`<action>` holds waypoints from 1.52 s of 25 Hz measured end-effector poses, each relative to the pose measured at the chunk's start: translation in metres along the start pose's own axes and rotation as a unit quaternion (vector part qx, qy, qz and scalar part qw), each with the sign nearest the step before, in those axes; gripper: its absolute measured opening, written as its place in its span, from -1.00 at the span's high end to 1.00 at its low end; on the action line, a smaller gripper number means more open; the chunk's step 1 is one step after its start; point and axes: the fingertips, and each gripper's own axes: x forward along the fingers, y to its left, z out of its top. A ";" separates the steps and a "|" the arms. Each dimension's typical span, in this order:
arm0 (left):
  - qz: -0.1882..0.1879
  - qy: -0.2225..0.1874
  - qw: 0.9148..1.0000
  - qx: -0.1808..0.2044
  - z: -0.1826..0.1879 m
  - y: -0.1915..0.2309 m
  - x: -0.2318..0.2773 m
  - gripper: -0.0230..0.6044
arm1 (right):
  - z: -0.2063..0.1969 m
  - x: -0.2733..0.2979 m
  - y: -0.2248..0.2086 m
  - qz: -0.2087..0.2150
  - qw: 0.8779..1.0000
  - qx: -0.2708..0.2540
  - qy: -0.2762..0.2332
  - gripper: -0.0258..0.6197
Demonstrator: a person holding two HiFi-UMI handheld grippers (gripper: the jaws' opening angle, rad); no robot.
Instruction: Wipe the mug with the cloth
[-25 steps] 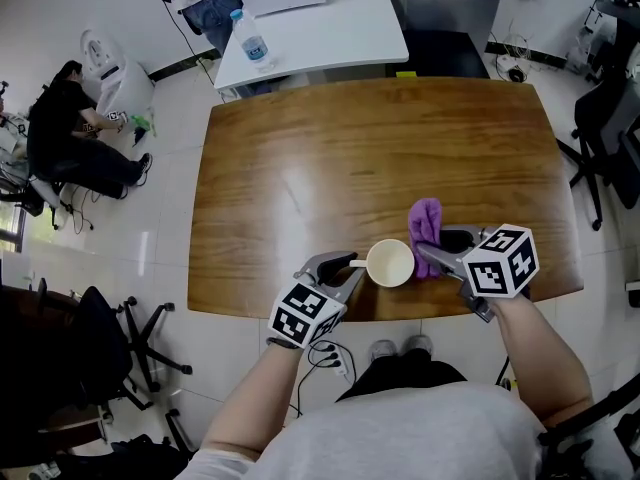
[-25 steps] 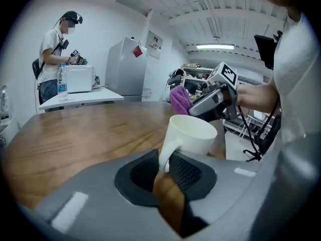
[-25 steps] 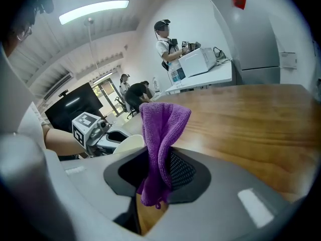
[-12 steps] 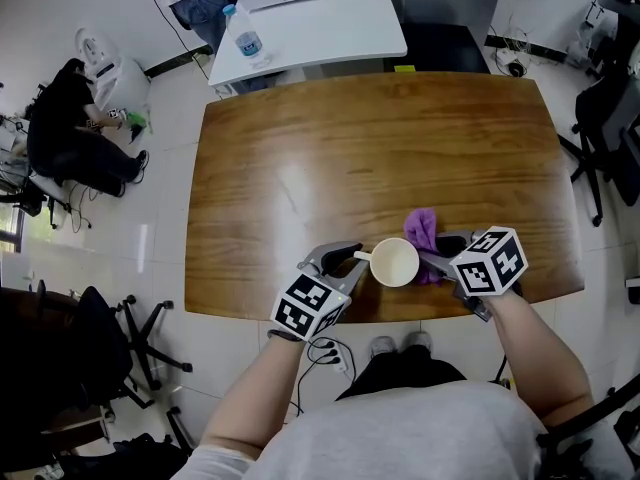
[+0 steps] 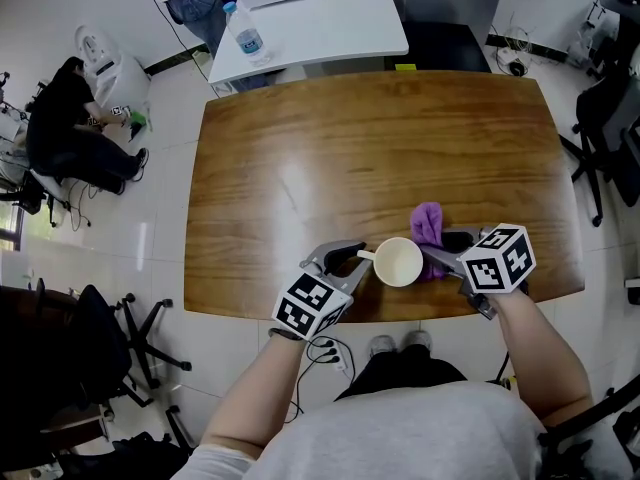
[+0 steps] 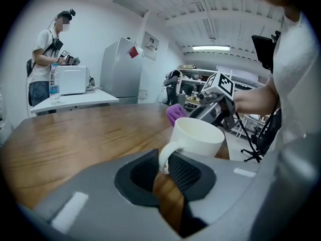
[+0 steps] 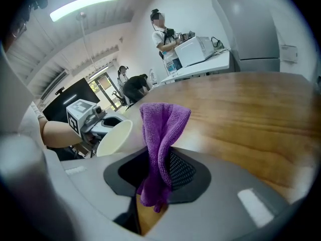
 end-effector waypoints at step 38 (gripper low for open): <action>-0.048 -0.005 0.999 0.019 0.009 -0.023 0.022 0.78 | 0.016 -0.004 -0.004 0.068 0.992 0.098 -0.049 0.59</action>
